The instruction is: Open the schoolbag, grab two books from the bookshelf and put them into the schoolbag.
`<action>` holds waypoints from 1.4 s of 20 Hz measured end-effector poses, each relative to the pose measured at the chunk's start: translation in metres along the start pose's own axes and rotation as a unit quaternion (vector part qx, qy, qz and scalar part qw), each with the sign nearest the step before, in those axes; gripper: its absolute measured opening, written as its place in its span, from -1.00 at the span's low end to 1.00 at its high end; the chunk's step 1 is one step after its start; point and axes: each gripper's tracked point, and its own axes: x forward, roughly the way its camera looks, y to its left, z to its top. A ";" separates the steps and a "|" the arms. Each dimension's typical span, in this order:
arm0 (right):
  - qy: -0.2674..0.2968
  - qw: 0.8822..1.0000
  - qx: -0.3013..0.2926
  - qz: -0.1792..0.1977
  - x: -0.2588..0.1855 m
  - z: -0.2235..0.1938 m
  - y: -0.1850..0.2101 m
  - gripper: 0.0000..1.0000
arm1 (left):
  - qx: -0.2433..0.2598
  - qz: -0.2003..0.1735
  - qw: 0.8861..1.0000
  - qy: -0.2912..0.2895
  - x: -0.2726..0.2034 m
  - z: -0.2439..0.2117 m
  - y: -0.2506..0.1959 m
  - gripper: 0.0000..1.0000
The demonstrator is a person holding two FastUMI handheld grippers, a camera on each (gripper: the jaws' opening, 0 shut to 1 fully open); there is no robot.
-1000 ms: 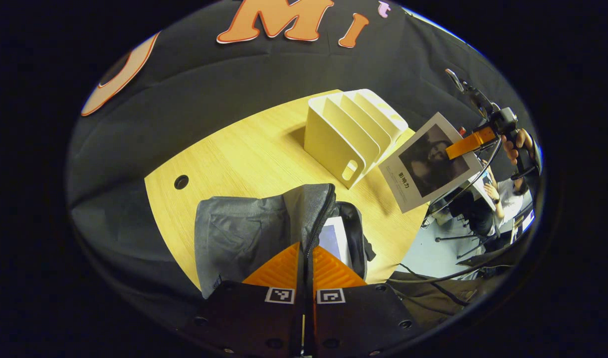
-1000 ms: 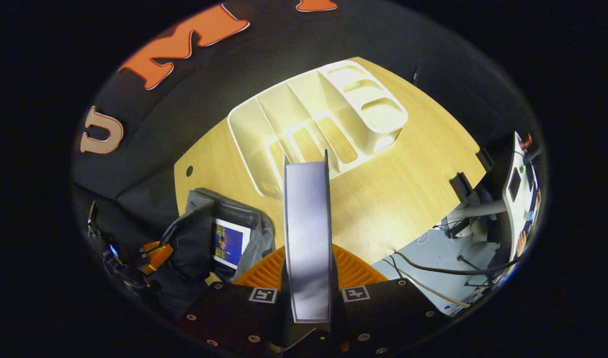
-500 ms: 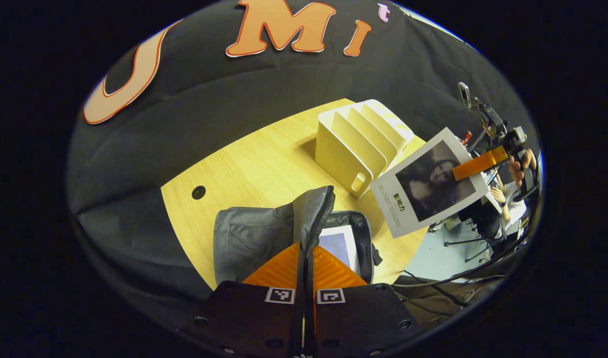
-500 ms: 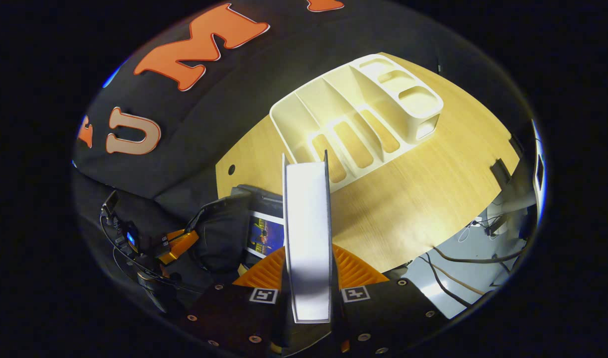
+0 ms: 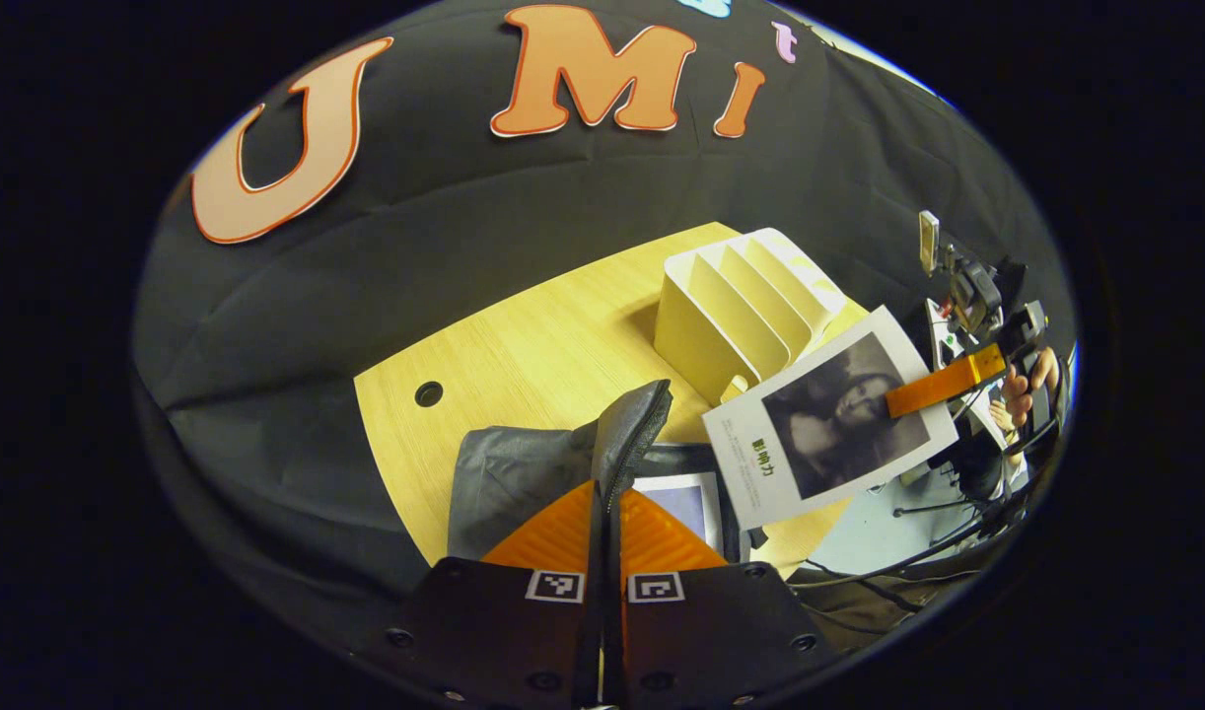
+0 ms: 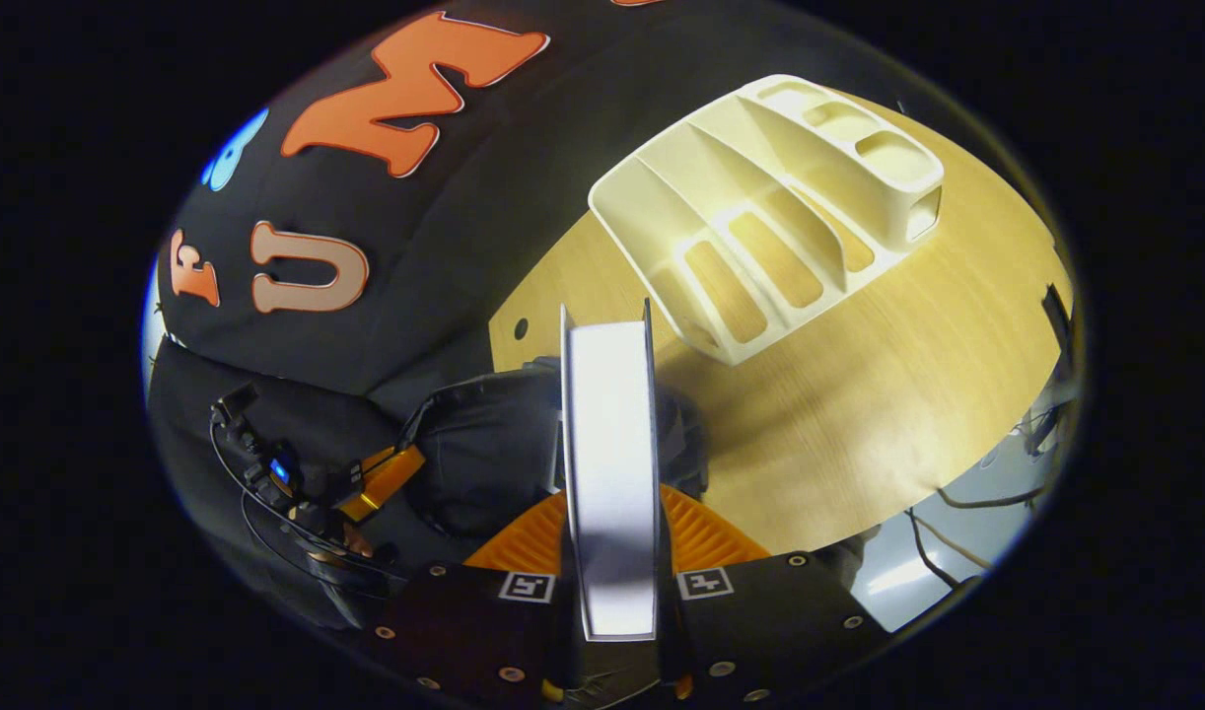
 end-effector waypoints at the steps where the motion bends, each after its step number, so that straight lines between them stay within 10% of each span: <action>1: 0.003 1.000 0.006 0.011 0.006 -0.003 0.002 -0.40 | -0.001 0.000 1.000 -0.001 -0.001 0.004 0.001 -0.96; 20: 0.000 0.988 0.088 0.128 0.168 -0.039 0.069 -0.40 | -0.004 -0.015 0.999 -0.045 -0.022 0.034 -0.012 -0.96; 28: 0.034 0.993 0.066 0.087 0.224 -0.071 0.072 -0.24 | -0.015 -0.020 0.998 -0.052 -0.019 0.029 -0.016 -0.96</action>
